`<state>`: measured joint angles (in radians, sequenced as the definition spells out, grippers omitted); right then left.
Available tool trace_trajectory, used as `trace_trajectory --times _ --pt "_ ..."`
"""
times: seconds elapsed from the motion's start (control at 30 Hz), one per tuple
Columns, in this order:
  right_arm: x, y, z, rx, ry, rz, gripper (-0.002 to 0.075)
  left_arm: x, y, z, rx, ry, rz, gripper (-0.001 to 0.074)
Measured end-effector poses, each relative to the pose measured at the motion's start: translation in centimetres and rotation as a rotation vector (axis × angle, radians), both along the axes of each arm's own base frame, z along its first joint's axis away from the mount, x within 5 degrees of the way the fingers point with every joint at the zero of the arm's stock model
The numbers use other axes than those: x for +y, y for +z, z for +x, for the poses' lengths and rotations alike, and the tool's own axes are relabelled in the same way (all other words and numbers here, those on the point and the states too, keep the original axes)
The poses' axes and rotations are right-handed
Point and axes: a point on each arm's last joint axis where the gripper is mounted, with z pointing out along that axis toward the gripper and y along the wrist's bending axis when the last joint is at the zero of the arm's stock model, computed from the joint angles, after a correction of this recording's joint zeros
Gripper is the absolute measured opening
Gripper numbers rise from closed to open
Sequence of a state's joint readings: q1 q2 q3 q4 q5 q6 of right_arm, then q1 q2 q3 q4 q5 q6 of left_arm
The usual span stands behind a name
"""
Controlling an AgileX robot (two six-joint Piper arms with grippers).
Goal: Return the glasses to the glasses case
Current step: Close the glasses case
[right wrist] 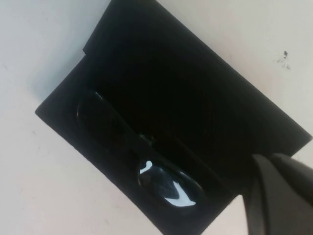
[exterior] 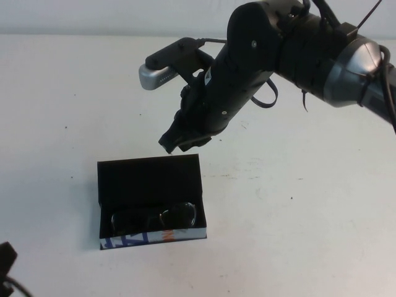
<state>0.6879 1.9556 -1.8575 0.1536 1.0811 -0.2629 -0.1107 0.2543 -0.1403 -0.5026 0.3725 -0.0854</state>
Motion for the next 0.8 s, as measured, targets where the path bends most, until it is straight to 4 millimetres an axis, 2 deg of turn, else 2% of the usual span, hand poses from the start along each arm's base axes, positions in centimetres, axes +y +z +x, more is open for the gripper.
trace_trajectory --times 0.2,0.33,0.53,0.8 --pt "0.0 -0.4 0.2 0.01 -0.008 -0.003 -0.0011 -1.9 1.0 3.3 0.348 -0.279 0.174 0.0" --pt "-0.1 -0.4 0.3 0.009 -0.01 -0.002 -0.0011 -3.6 0.3 5.8 0.448 -0.501 0.165 0.0" --pt "0.0 -0.3 0.5 -0.009 -0.018 0.012 -0.0011 -5.4 -2.2 9.3 0.425 -0.645 0.072 0.0" --pt "0.0 -0.8 2.6 -0.029 -0.068 0.076 -0.0011 -8.2 -6.0 12.0 0.377 -0.728 0.098 0.0"
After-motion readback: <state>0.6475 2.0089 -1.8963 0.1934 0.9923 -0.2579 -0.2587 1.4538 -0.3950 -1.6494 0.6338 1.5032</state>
